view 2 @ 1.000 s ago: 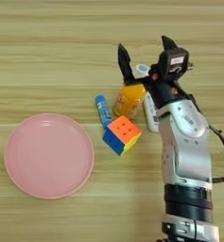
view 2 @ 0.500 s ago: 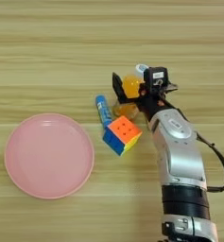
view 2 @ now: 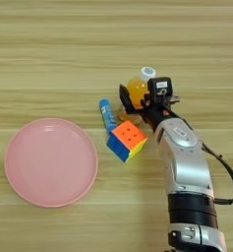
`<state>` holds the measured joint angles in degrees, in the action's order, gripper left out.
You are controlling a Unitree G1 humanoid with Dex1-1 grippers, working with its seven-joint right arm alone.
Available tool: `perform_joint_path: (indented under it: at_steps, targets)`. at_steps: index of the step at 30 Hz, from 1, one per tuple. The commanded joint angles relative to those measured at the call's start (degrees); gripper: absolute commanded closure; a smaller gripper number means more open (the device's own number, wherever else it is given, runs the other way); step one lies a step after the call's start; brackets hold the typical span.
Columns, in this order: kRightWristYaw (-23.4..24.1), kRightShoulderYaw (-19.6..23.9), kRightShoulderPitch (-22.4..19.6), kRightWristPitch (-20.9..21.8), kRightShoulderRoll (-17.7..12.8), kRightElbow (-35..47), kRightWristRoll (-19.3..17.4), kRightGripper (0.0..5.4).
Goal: Move the objects on the table
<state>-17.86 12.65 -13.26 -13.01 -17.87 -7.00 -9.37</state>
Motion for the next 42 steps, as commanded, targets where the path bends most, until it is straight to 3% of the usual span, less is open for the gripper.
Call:
perform_joint_path:
  at_steps: [1,5,11,17,30,38,42]
  targets:
    - [0.3,0.3,-4.0,1.9,-2.1,2.2,0.3,1.49]
    - [0.2,0.3,-3.9,2.1,-2.0,2.4,0.2,1.84]
    - [-0.3,0.2,-3.8,3.2,-2.0,2.7,0.1,1.87]
    - [-0.9,0.1,-3.4,9.0,-1.4,6.0,0.2,1.88]
    - [-6.5,-2.0,-0.4,15.9,1.7,20.2,-6.0,1.88]
    - [-13.7,-5.1,3.3,13.5,1.5,26.6,-12.7,1.88]
    - [-17.9,-6.5,5.3,8.9,0.6,29.9,-18.8,1.88]
